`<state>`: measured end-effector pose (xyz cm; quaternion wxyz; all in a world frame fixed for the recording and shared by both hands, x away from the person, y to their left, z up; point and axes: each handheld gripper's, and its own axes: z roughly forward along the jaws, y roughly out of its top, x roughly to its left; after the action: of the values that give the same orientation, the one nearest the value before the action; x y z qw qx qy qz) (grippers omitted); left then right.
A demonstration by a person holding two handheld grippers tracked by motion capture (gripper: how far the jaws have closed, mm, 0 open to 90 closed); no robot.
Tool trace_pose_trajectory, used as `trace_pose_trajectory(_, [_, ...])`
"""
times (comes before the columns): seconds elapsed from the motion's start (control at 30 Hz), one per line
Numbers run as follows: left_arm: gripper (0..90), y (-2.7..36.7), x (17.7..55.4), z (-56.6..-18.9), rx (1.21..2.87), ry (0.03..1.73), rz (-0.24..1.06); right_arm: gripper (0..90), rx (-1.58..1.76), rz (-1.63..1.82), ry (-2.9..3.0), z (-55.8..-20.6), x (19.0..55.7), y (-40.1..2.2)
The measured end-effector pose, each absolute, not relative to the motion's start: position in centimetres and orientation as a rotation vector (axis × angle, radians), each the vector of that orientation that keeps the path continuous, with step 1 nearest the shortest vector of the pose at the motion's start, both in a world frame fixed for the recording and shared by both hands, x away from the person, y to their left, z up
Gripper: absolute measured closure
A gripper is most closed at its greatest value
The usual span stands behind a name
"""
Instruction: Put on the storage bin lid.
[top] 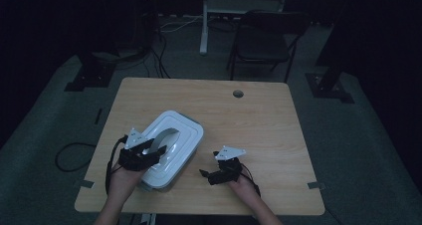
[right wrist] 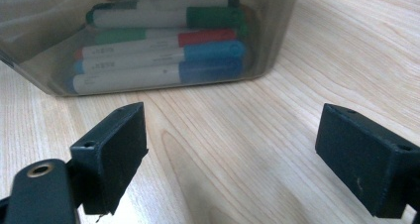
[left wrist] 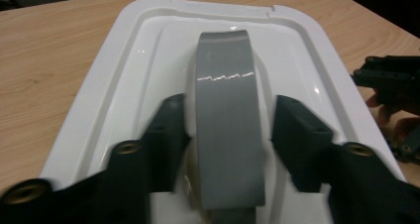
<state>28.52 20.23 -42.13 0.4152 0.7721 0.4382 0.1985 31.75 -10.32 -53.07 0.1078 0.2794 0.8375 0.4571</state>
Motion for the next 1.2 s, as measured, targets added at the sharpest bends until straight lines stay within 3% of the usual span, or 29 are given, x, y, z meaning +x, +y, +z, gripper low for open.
trace_pose_trajectory(0.13, [39.4, 21.3, 28.2, -41.4, 1.887, 1.110, 0.493, 12.2, 0.834, 1.339, 2.462, -53.1, 31.8, -10.9])
trace_pose_trajectory(0.33, [18.7, 23.4, 28.0, -40.7, 1.824, 1.127, 0.478, 12.2, 0.844, 1.327, 2.458, -53.2, 31.8, -11.5])
trace_pose_trajectory(0.5, [12.6, 25.4, 27.7, -40.8, 1.784, 1.147, 0.534, 12.2, 0.849, 1.325, 2.454, -53.2, 31.8, -12.0])
trace_pose_trajectory(0.53, [1.4, 25.7, 27.6, -40.9, 1.779, 1.160, 0.537, 12.2, 0.870, 1.325, 2.448, -53.2, 31.7, -12.7])
trace_pose_trajectory(1.2, [1.5, 30.6, 25.9, -43.4, 1.725, 1.160, 0.619, 12.2, 0.988, 1.272, 2.346, -52.8, 31.6, -18.5])
